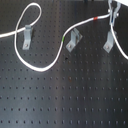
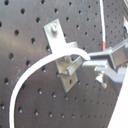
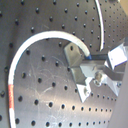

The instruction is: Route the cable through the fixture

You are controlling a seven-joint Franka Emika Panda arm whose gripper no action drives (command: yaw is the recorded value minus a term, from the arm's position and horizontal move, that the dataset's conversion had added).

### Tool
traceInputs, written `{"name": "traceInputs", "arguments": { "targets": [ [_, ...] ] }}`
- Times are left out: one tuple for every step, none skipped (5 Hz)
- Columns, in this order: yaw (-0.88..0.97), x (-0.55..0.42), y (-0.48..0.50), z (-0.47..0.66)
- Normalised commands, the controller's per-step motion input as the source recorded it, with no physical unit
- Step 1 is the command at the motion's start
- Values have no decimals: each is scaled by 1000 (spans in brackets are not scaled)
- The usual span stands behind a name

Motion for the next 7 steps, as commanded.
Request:
{"name": "traceInputs", "arguments": {
  "targets": [
    [-306, 7, 12, -330],
    [-420, 0, 0, -336],
    [-503, -27, 12, -251],
    [-883, -52, 0, -76],
    [-937, -29, 4, -41],
    [-903, -79, 2, -16],
    [-897, -83, -5, -7]
  ]
}}
